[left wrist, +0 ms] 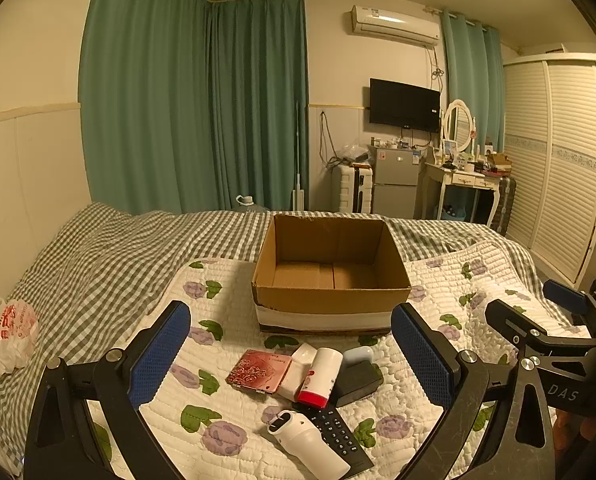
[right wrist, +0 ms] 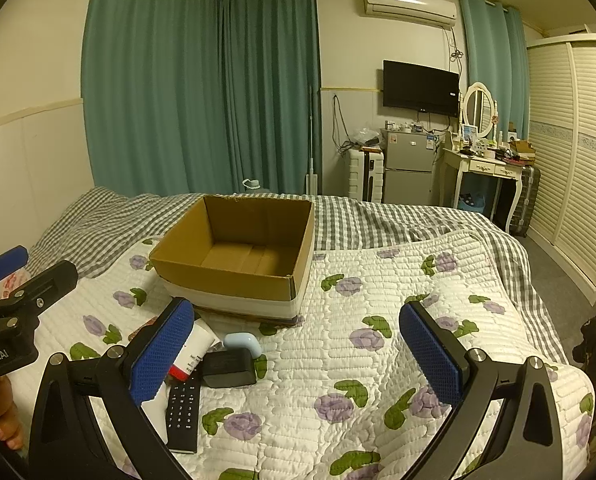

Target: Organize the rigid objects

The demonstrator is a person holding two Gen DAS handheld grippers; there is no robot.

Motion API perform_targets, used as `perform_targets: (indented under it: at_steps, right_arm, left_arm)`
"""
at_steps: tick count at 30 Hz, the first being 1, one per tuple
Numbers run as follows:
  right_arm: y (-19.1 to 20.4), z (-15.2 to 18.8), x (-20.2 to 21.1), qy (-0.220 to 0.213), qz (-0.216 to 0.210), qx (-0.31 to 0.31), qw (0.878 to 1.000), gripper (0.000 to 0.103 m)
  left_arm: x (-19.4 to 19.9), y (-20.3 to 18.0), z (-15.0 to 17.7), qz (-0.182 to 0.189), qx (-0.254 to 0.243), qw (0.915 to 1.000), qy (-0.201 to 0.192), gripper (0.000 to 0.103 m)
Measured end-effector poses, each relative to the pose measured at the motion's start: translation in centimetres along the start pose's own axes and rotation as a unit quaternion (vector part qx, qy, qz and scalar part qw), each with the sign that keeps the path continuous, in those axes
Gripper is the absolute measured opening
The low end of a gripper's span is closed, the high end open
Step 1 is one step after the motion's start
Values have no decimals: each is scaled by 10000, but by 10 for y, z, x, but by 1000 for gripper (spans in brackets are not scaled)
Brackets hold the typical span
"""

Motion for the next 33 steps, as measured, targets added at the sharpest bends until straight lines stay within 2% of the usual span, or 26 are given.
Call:
perform_targets:
  at_steps: [20, 29, 33]
  right_arm:
    - [1, -3, 1, 31, -19, 5, 10000, 103]
    - [2, -2, 0, 43, -24, 2, 10000, 103]
    - [-2, 5, -5, 109, -35, -32, 9999, 103]
  left_arm:
    - [0, 0, 1, -31, 55, 9999, -81, 102]
    - [-1, -1, 5, -59, 45, 10000, -33, 102]
    - [-10, -3, 12, -163, -66, 9998, 118, 99]
Point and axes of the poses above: each gripper's, at about its wrist camera, not at the fingertips, and x roughly against the way its jaws point, y to its left, z to its underside, the point moved 2 cm from there along -x, roughly the way its jaws point, and after that the axes turned 10 degrees about -z, right-handed, at the moved point
